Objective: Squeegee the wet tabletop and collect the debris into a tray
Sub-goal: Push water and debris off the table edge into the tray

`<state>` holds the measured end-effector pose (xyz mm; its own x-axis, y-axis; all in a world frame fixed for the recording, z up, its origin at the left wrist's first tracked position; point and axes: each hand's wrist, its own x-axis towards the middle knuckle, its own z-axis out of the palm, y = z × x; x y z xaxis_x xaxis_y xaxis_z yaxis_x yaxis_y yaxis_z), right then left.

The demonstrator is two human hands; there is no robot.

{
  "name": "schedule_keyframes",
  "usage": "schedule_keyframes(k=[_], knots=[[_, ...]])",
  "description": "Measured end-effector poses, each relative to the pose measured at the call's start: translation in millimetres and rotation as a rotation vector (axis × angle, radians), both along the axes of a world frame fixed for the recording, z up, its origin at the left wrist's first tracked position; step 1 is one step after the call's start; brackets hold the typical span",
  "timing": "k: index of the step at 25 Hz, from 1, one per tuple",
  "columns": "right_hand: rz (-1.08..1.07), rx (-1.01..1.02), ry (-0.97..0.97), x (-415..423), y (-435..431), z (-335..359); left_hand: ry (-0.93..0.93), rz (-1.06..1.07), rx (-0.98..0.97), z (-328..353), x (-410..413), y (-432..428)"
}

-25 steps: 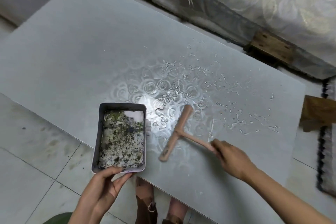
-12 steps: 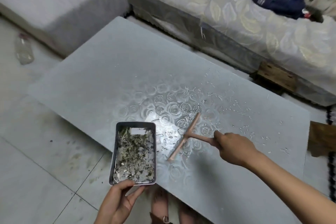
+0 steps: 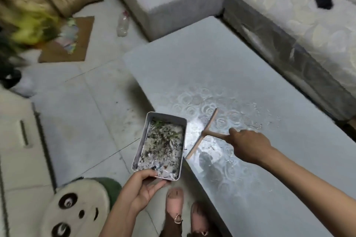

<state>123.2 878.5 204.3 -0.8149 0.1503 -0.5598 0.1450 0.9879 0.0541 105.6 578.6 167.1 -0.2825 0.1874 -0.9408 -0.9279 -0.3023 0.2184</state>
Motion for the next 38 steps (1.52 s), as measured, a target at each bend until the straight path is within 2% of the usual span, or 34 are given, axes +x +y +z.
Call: schedule_keyframes(k=[7, 10, 12, 16, 24, 29, 38], knots=[[0.376, -0.079, 0.015, -27, -106, -1, 0.053, 0.289, -0.127, 20, 67, -112], [0.46, -0.122, 0.03, -36, -156, 2, 0.069, 0.38, -0.175, 25, 90, -159], [0.569, -0.124, 0.028, -46, -212, 2, 0.076, 0.443, -0.213, 28, 110, -205], [0.648, -0.141, 0.029, -49, -312, 4, 0.048, 0.54, -0.277, 25, 133, -292], [0.68, -0.179, 0.017, -39, -499, -16, -0.024, 0.639, -0.347, 3, 148, -486], [0.698, -0.206, 0.044, -40, -584, -33, -0.02, 0.692, -0.424, -33, 134, -576], [0.645, -0.198, 0.064, -58, -654, -60, -0.121, 0.846, -0.344, -113, 105, -642]])
